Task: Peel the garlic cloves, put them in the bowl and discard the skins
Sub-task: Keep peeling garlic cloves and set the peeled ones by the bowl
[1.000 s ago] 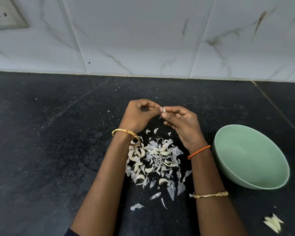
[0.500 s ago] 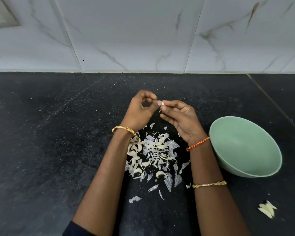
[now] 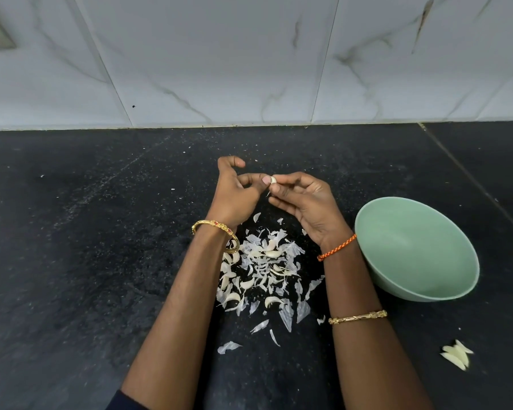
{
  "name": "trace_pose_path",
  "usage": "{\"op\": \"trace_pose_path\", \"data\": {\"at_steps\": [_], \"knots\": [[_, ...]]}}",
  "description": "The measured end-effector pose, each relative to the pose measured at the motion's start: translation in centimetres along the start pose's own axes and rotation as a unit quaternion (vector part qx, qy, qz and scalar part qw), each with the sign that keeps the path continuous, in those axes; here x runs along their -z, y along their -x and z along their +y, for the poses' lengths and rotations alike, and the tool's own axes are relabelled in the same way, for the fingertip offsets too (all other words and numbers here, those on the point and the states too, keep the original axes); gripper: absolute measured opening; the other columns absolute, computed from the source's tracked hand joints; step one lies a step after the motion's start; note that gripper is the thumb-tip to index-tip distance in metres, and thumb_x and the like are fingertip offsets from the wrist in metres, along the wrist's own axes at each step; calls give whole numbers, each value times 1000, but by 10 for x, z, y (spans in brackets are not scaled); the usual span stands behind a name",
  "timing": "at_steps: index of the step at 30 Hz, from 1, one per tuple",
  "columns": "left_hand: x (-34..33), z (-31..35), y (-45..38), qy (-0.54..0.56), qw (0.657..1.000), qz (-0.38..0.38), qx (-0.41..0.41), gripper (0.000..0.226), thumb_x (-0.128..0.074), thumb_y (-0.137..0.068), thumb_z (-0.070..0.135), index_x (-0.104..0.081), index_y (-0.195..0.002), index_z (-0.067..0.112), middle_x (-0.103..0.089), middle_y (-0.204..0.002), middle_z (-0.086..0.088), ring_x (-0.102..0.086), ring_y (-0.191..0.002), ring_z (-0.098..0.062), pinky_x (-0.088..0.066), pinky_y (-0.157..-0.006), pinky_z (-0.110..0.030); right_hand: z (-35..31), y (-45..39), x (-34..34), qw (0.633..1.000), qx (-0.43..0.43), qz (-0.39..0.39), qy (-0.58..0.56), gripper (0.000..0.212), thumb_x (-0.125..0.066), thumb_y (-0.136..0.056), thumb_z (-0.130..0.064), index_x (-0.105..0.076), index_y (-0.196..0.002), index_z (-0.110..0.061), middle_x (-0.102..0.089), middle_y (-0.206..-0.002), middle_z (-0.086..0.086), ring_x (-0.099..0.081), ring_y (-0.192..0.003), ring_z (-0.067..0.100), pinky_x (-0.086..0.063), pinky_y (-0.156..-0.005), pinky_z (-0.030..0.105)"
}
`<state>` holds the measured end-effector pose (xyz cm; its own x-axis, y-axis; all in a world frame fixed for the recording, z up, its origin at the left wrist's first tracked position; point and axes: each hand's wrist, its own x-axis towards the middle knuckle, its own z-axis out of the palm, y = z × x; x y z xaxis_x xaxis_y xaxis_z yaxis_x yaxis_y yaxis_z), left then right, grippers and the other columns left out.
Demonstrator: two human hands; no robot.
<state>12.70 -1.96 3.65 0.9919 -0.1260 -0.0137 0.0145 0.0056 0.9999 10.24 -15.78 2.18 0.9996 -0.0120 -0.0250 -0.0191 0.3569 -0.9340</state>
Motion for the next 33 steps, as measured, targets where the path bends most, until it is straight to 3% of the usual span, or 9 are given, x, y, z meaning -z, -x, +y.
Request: {"op": "trace_pose_path", "data": {"at_steps": [4,11,14,17,20,24,27,33], "knots": [[-1,-1,-1,20,1000,-9,4,38,-56,-91,-1,-29,-90,25,-66,-82,-1,-57,-77,-13,-43,-74,-24,0,-1,-1,1000,8,-5,6,16,-64,-79,10,-66,-85,-4,-73,-79,2,-70,-78,12,-59,-75,26],[3,0,-1,6,999,-9,-39,46,-61,-87,-3,-25,-105,19,-64,-77,3,-60,-78,-11,-47,-85,-26,1,-1,1,1000,0,-3,14,16,-64,-79,11,-67,-86,-4,-73,-79,3,-71,-79,13,-59,-77,28],[2,0,1,-33,998,-2,-61,47,-62,-87,-4,-24,-106,17,-63,-77,3,-56,-65,-10,-47,-67,-16,1,-1,2,1000,2,0,29,15,-65,-78,10,-67,-86,-3,-73,-78,3,-70,-78,13,-59,-77,29],[1,-1,0,-74,994,-8,-75,44,-58,-88,-5,-23,-105,15,-59,-80,-1,-46,-45,1,-38,-47,-11,1,-1,2,999,1,1,35,15,-66,-78,10,-67,-85,-3,-73,-77,4,-70,-77,14,-59,-76,29],[2,-4,-2,-126,986,-15,-105,42,-56,-87,-6,-23,-104,15,-56,-78,2,-47,-52,0,-37,-50,-13,1,-1,2,999,0,-2,45,15,-68,-76,9,-68,-84,-3,-73,-80,6,-71,-79,16,-59,-76,29],[3,-8,-3,-172,975,-40,-137,41,-51,-85,-7,-22,-103,16,-53,-79,2,-48,-68,-16,-40,-59,-29,2,-1,1,998,-2,-1,62,15,-69,-75,9,-68,-84,-3,-73,-81,7,-71,-78,16,-59,-73,28],[3,-8,-1,-181,969,-56,-159,38,-47,-88,-7,-21,-106,14,-51,-79,1,-45,-57,-5,-39,-53,-20,3,-1,1,999,-18,-6,48,12,-68,-78,5,-67,-85,-5,-73,-84,7,-70,-81,15,-59,-73,27],[3,-8,0,-207,957,-52,-196,34,-45,-91,-5,-21,-106,14,-45,-82,0,-42,-49,1,-34,-46,-11,1,-3,0,997,-75,-10,-10,10,-62,-86,1,-68,-93,-5,-73,-80,5,-70,-73,11,-57,-66,21]]}}
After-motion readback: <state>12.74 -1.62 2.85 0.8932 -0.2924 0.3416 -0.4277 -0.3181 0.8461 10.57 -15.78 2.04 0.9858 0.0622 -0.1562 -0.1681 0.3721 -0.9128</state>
